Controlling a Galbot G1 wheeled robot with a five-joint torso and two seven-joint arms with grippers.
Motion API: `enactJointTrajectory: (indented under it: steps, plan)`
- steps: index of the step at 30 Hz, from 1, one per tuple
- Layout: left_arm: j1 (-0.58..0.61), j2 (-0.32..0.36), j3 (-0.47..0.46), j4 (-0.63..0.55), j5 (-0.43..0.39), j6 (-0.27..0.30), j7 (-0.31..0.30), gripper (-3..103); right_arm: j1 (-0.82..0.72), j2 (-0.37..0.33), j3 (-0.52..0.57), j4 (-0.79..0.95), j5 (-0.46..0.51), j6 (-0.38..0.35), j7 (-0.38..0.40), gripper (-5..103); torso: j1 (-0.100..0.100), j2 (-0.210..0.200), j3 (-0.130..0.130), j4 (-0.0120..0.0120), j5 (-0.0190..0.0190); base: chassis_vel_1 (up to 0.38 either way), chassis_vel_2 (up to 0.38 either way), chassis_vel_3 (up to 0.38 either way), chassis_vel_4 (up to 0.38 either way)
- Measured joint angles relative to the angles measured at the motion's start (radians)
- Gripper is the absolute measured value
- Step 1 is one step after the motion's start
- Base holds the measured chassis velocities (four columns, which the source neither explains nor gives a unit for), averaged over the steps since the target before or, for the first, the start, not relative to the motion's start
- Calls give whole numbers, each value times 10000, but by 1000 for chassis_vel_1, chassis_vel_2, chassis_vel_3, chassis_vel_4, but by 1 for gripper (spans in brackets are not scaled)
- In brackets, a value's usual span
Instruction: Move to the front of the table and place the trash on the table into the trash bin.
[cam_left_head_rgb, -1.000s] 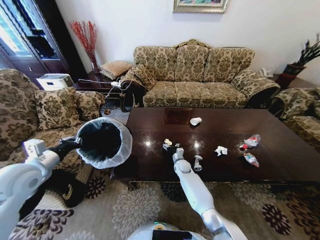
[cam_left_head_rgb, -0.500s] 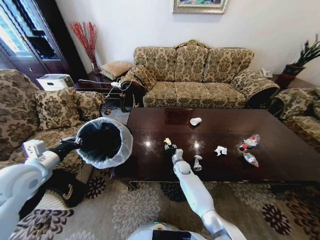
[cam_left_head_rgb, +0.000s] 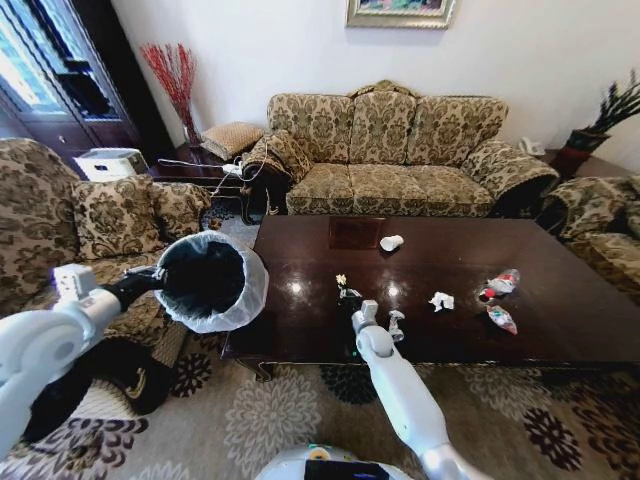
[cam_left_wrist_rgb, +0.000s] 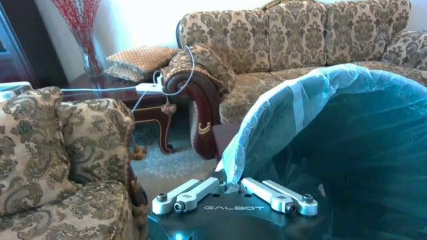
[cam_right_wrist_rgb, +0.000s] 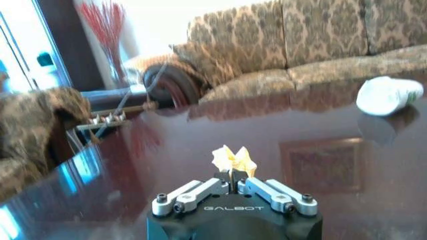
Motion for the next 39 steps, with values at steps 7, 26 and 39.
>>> enactJointTrajectory:
  steps: [7, 26, 39]
  plan:
    - [424, 1643, 30, 573, -2240, 419, -220, 0, -645, -624, 151, 2495, 627, 1710, -1721, 0, -2, 1, -1, -1, -3, 0, 0, 0, 0]
    - [272, 3905, 1071, 172, -3085, 379, -776, 0, -523, -2042, -3130, 7198, 2890, 1429, -3296, 0, 0, 0, 0, 0, -1, 0, 0, 0, 0]
    - [313, 3701, 1073, -201, -3034, 408, -823, 0, -453, -2198, -4304, 7033, 2217, 1024, -3046, 12, -1, 0, 0, 0, -1, 0, 0, 0, 0]
